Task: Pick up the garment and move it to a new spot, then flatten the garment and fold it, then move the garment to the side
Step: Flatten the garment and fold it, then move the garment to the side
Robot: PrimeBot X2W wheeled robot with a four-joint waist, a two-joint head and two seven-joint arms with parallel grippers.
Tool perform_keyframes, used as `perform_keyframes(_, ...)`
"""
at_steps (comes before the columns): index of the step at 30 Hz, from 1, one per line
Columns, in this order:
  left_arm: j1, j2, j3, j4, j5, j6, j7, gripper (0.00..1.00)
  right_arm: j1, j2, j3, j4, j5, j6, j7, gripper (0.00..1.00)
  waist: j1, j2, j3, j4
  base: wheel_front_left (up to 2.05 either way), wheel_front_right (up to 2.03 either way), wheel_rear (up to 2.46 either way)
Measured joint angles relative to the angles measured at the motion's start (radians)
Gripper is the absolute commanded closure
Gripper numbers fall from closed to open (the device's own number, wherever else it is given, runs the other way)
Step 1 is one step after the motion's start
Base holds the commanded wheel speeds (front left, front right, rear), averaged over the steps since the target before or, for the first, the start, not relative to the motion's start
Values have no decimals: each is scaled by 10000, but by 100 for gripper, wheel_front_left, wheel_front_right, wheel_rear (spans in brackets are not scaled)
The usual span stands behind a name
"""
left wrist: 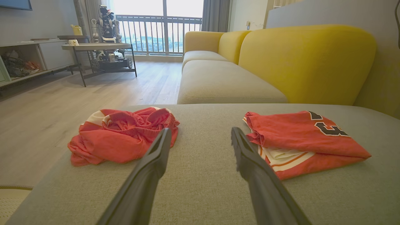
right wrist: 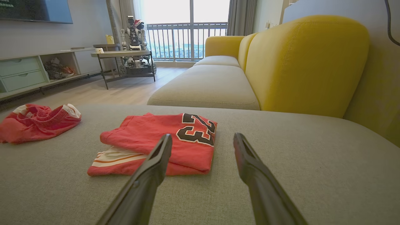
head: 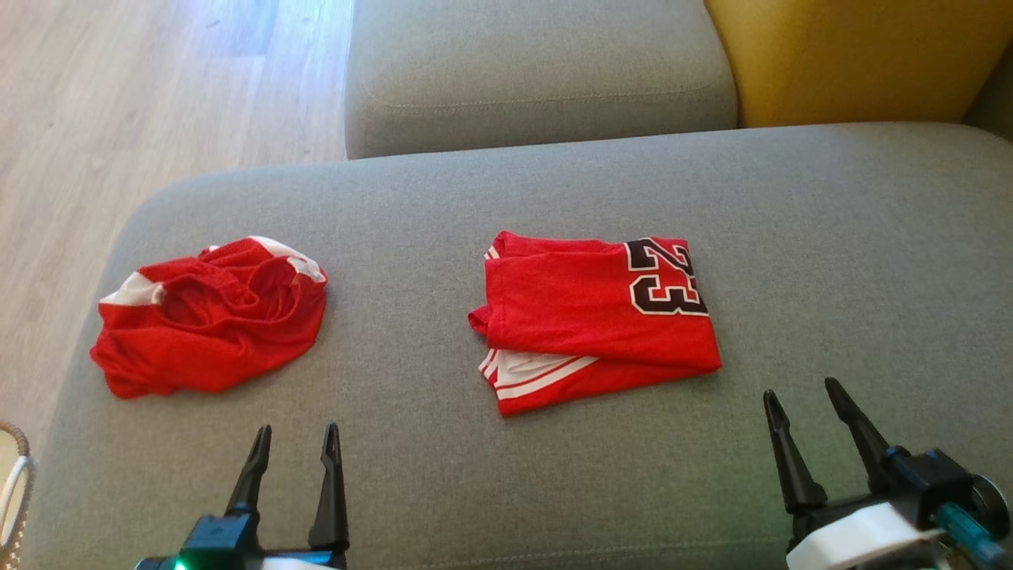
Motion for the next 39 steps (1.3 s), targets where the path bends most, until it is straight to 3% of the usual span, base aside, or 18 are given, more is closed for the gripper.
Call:
perform_keyframes(12,180,-309,378,165,433,-424,0,0,80,4,-31,-23,178,0,0,0,0,0,-91,57,0,0,0)
perform_keyframes(28,189,-529,608,288,499,-568,0,0,54,8,213,608,773,0,-2,0,0,0,30,401,0,0,0)
perform_keyframes(34,194,-577,573,161,472,-594,0,0,-1345,21,119,2332,2213,0,2,0,1,0,349,523,0,0,0)
perform_keyframes(39,185,-589,454,153,472,-617,0,0,-3526,8,-366,4403,3336,0,1116,0,2,0,675,763,0,0,0)
